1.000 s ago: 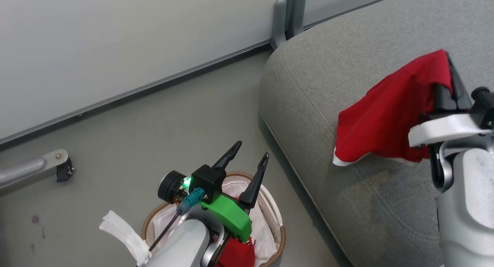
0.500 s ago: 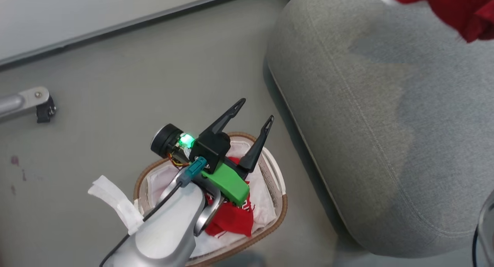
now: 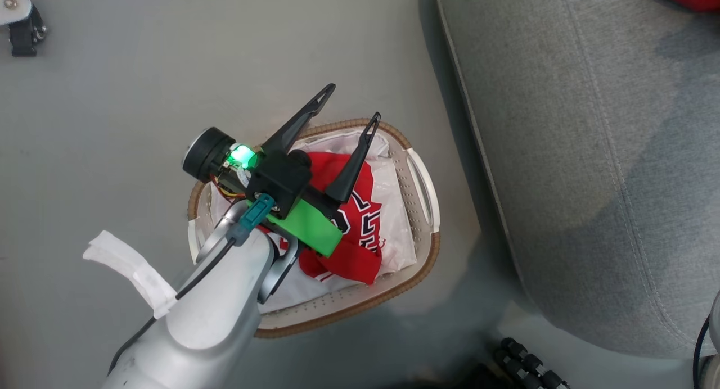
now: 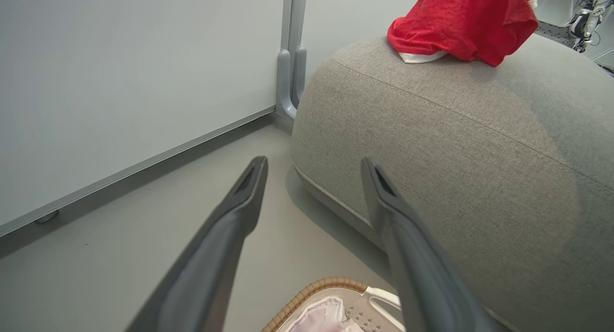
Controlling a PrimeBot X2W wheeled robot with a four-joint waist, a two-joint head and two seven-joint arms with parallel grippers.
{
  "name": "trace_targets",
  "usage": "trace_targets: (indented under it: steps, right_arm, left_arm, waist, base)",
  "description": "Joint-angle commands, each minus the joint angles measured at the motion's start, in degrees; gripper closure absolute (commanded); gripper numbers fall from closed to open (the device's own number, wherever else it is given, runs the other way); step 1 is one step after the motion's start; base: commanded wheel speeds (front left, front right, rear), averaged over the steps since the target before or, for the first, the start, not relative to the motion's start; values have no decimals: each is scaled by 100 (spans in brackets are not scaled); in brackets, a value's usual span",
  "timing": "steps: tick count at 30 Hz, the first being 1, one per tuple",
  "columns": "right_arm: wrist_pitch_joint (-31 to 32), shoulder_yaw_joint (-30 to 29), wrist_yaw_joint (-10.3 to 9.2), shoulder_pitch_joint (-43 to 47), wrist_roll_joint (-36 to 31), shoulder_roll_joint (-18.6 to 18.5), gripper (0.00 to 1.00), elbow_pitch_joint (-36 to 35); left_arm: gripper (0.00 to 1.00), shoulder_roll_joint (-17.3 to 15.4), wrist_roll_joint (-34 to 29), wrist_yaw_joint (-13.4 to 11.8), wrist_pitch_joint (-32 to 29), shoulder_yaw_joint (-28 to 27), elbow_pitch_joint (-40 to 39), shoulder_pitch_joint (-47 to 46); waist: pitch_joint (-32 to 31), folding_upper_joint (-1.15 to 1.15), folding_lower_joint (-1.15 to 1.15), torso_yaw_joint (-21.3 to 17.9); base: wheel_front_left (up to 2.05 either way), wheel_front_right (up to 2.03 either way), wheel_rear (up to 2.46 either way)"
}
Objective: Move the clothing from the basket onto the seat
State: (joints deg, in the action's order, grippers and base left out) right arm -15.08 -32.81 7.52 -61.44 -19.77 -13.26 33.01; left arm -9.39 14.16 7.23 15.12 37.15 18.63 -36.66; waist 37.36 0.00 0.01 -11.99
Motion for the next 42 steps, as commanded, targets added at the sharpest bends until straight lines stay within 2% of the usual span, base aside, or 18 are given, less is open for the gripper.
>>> trace_targets:
  steps: [1, 10, 11, 12, 13, 14, 15, 27, 36, 42]
  right_arm:
    - [-14, -4, -6, 141, -55, 5, 100, 36]
    - [-14, 262, -6, 739, 50, 232, 100, 176]
    - [-14, 295, -6, 787, 89, 241, 95, 177]
    - [-14, 317, -6, 843, 114, 254, 82, 182]
    - [-14, 338, -6, 914, 140, 268, 53, 164]
    - [-14, 372, -6, 979, 156, 280, 20, 168]
    - [-14, 414, -6, 1054, 181, 281, 0, 186]
    - [-14, 672, -6, 1961, 518, 401, 0, 23]
    - [-14, 1159, -6, 2484, 516, 300, 0, -226]
    - [-14, 1427, -6, 2692, 619, 381, 0, -398]
  left_arm:
    - [0, -26, -27, -8, 5, -32, -35, -63]
    - [0, -51, -64, -12, 5, -184, 1, 122]
    - [0, -39, -55, -11, 5, -198, 17, 141]
    - [0, -32, -42, -11, 5, -213, 30, 160]
    - [0, -21, -27, -9, 5, -230, 49, 178]
    - [0, -9, -14, -7, 5, -243, 64, 193]
    - [0, 5, -4, -5, 5, -249, 82, 216]
    - [0, 117, 160, -32, 5, -727, -15, 716]
    - [0, 302, 245, -1, 5, -1284, -11, 1258]
    - [0, 436, 343, 8, 4, -1802, 25, 1709]
  waist:
    - [341, 0, -1, 124]
    - [284, 0, -1, -8]
    - [250, 0, -1, -21]
    - [217, 0, -1, -33]
    - [180, 0, -1, -39]
    - [142, 0, -1, -42]
    - [98, 0, -1, -40]
    - [-795, 0, -1, 42]
    - [-1823, 0, -1, 298]
    - [-2528, 0, -1, 563]
  base:
    - [0, 0, 0]
    - [0, 0, 0]
    - [0, 0, 0]
    - [0, 0, 0]
    - [0, 0, 0]
    - [0, 0, 0]
    - [0, 0, 0]
    - [0, 0, 0]
    - [0, 0, 0]
    - [0, 0, 0]
